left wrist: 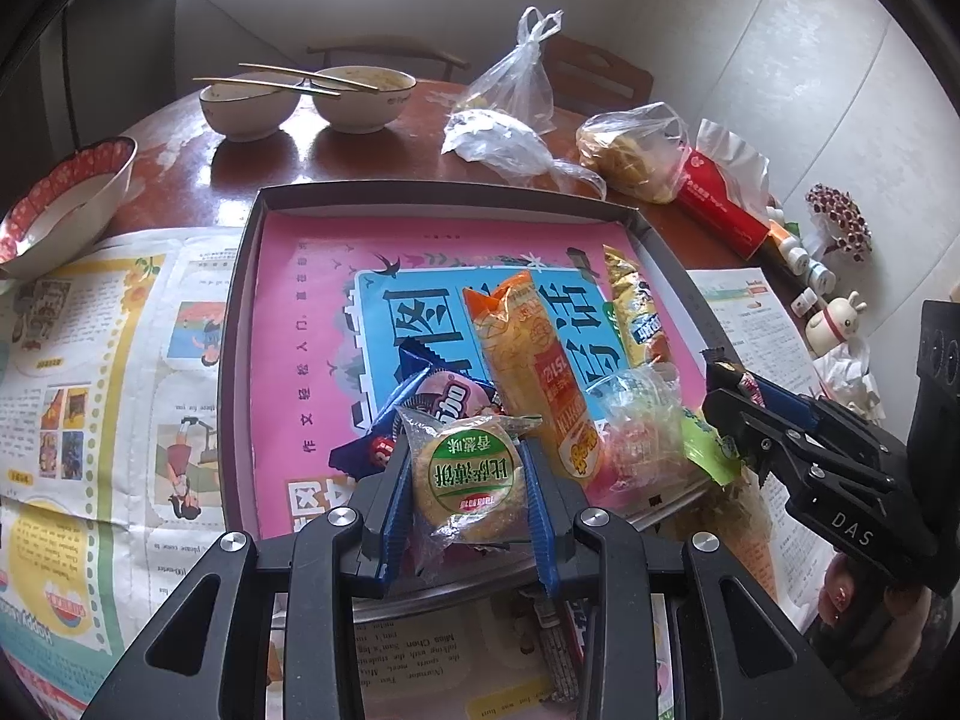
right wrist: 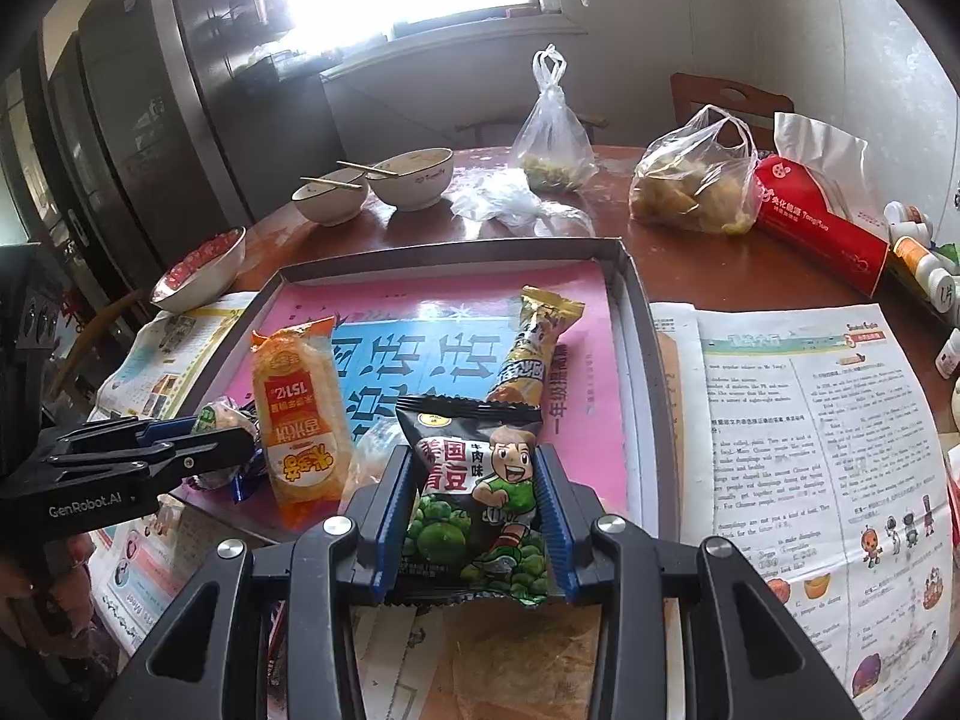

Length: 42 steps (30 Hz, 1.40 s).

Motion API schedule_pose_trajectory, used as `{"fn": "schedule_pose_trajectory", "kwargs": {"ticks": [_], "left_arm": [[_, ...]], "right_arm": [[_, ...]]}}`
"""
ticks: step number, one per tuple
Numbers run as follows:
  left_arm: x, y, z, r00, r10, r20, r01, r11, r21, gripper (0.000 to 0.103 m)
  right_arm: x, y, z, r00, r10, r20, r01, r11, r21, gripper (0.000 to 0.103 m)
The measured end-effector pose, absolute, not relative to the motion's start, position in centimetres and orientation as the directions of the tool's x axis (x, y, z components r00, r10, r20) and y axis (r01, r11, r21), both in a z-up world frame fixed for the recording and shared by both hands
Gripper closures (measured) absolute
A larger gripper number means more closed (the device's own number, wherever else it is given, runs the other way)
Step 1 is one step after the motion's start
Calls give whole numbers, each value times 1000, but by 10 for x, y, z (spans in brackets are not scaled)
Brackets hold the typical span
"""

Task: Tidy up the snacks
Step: 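Lower the round cake into the tray while the right tool lowers the pea packet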

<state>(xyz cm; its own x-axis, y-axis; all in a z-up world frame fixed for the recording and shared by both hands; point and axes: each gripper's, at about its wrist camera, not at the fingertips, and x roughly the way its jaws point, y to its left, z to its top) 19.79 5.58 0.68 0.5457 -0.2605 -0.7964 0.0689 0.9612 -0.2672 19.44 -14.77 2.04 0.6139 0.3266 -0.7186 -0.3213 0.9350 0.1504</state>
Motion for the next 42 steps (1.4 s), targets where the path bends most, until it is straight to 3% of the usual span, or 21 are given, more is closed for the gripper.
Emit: {"fn": "schedule_pose_trajectory", "kwargs": {"ticks": [42], "left_arm": [[214,56,0,533,-242,-811,54,966,-253,68]], "right_arm": [[222,-161,11,613,298,-732,-258,951,171,62]]}}
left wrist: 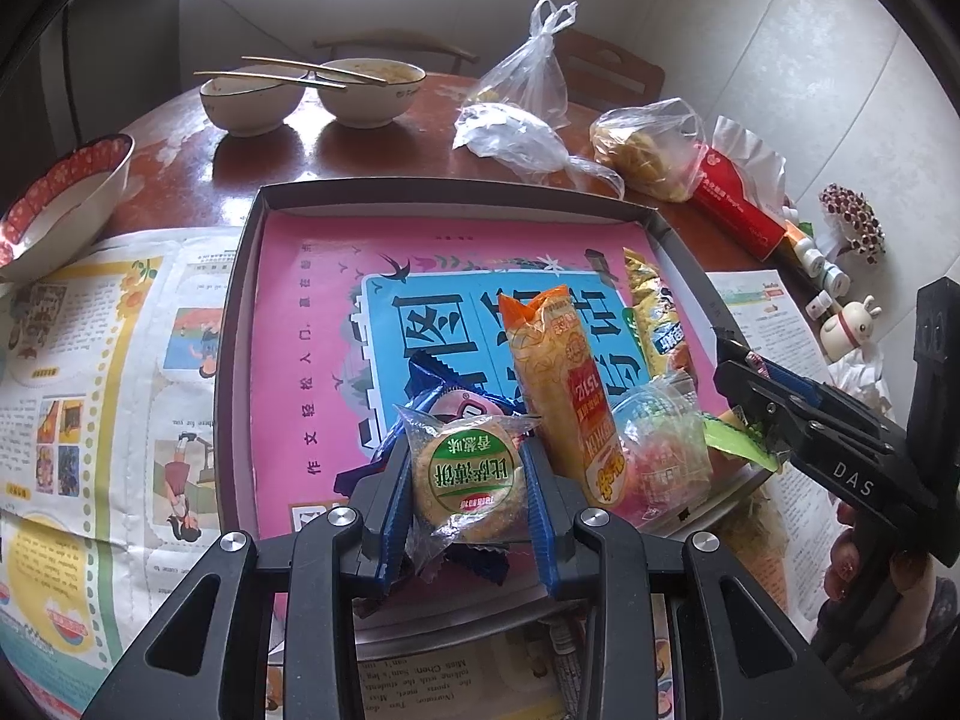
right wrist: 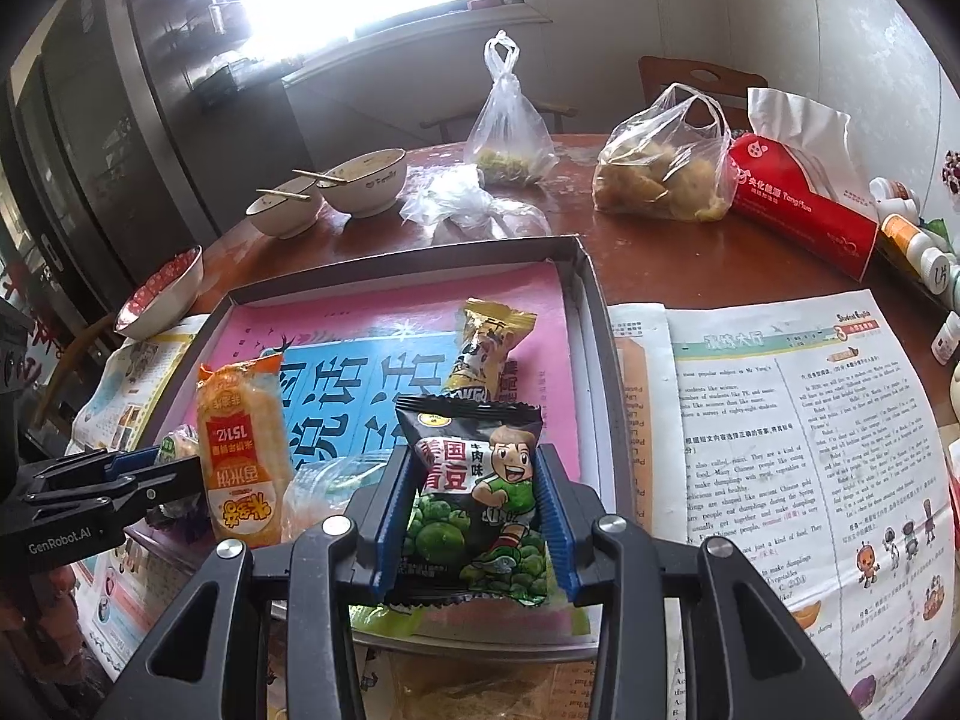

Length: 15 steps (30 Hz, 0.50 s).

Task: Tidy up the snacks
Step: 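Lower the round cake into the tray while the right tool lowers the pea packet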

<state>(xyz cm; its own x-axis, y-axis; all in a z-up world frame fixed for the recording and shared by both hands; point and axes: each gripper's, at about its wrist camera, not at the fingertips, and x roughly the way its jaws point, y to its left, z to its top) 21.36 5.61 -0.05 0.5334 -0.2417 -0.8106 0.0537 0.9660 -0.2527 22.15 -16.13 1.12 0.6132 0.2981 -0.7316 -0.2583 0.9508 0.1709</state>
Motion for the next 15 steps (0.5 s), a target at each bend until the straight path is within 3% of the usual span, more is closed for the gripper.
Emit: {"fn": "schedule_pose_trajectory", "kwargs": {"ticks": [15], "left_arm": [[214,54,0,531,-243,-812,57,966,-252,68]], "right_arm": [[223,-165,12,603,310,-735,-254,948,191,60]]}}
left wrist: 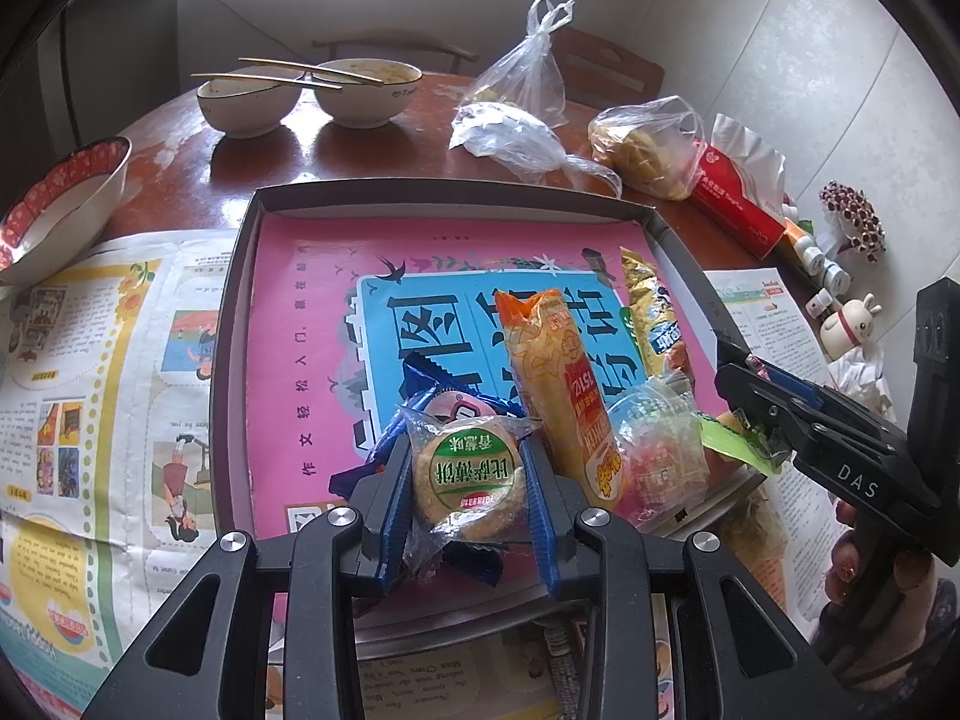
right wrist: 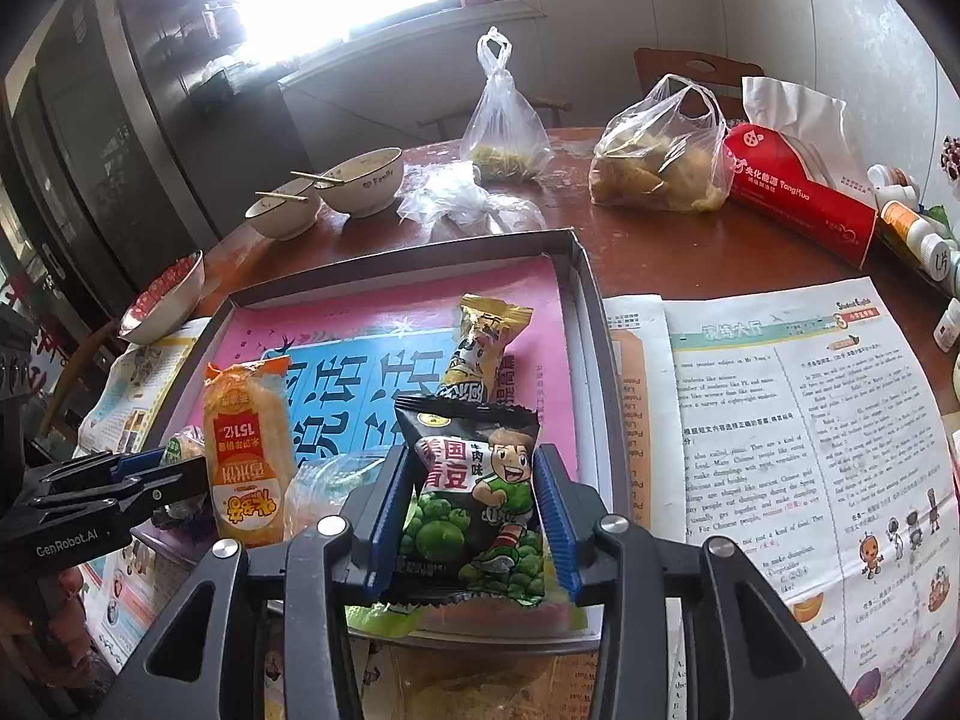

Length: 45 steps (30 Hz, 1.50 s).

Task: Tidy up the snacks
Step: 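Lower the round cake into the tray while the right tool lowers the pea packet, then release the pea packet with the right tool while the left tool releases the round cake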

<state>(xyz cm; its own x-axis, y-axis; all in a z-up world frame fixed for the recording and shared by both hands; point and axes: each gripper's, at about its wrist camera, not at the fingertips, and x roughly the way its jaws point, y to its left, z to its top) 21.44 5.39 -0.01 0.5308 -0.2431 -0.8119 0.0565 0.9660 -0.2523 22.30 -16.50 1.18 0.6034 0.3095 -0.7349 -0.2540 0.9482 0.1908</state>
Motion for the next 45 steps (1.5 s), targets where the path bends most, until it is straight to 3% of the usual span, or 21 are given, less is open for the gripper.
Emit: {"fn": "schedule_pose_trajectory", "kwargs": {"ticks": [19,45], "left_arm": [[207,55,6,543,-239,-805,49,966,-253,66],[194,52,25,595,-216,-774,43,970,-238,41]], "right_arm": [[214,-168,21,628,314,-712,-260,947,188,51],[196,-169,40,696,320,-643,-288,944,158,28]]}}
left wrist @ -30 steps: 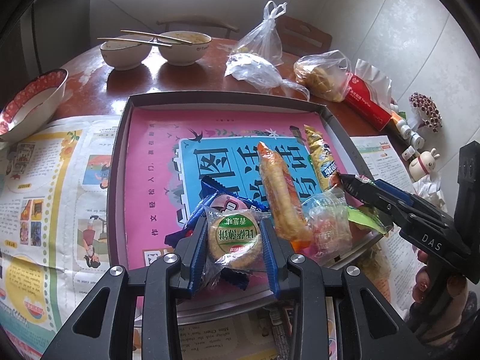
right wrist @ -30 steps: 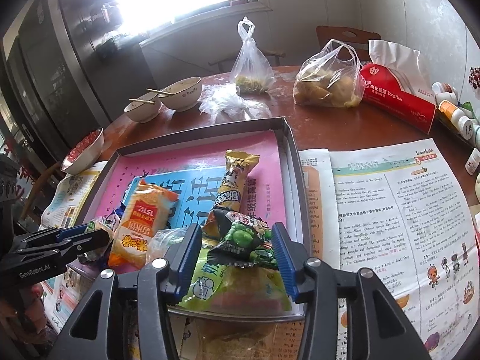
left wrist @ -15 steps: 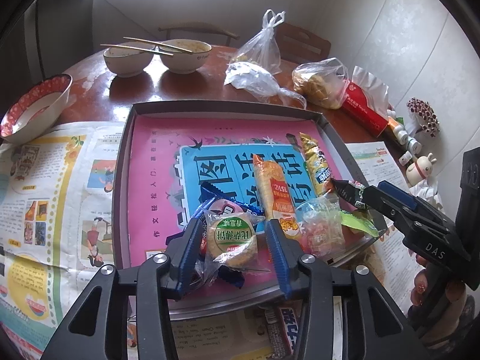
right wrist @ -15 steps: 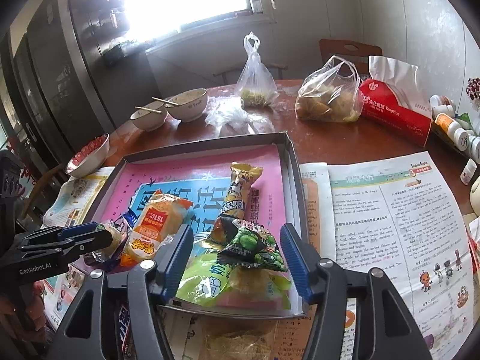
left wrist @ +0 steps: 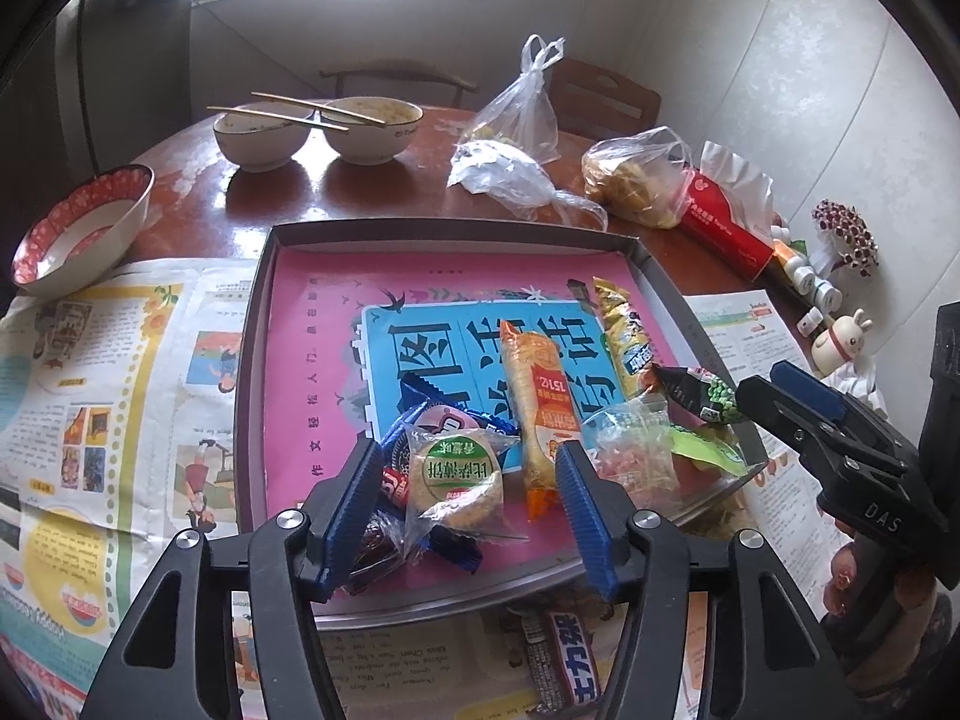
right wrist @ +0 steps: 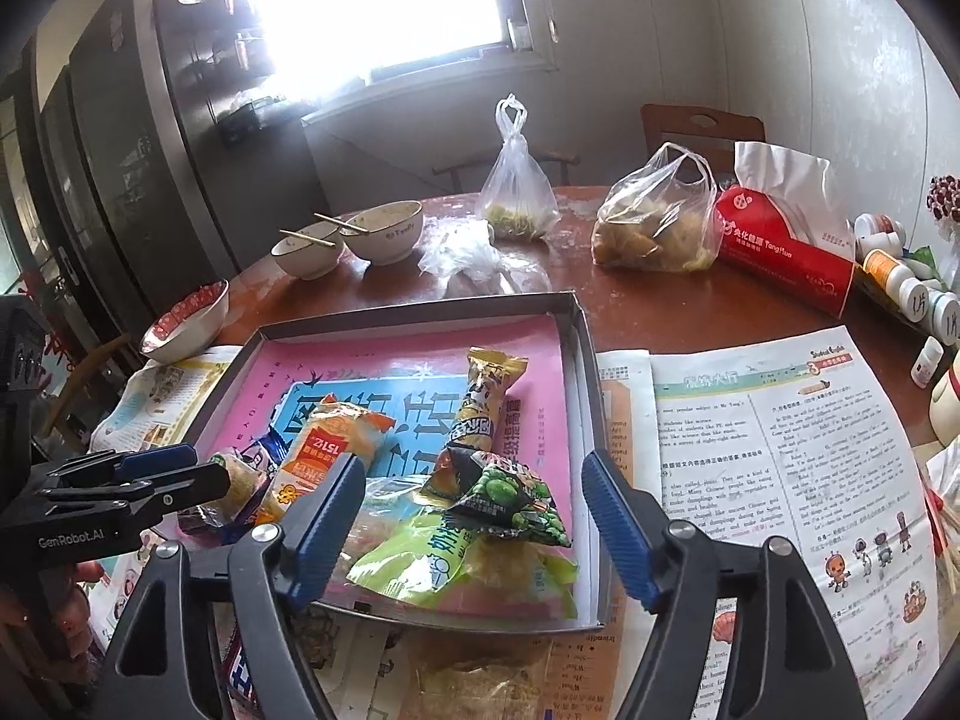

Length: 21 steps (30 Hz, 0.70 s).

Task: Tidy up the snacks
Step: 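Release the pea packet with the right tool while the left tool releases the round cake, then withdraw both tools toward the chocolate bar and the clear cracker bag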

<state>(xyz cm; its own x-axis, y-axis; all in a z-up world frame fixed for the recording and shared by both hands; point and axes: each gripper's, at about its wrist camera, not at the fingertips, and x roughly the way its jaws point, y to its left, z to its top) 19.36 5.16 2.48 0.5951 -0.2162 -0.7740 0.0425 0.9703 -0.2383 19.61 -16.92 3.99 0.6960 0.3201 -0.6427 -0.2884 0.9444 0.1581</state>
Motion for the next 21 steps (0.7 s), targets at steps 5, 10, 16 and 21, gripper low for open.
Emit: {"fn": "schedule_pose_trajectory", "kwargs": {"ticks": [5,10,16,21], "left_arm": [[191,51,27,602,-215,-769,41,970,-239,38],[186,50,28,605,-215,-767,42,970,-238,37],[179,46,30,608,-217,-763,47,970,-239,36],[172,44,30,608,-222,-762,50,969,-243,35]], "right_arm": [[193,-170,41,695,329,-639,-296,941,162,25],[185,-169,44,700,337,-630,-309,938,157,23],[178,-171,45,703,346,-621,-319,934,160,21],[171,-172,44,701,349,-621,-325,933,157,20]]}}
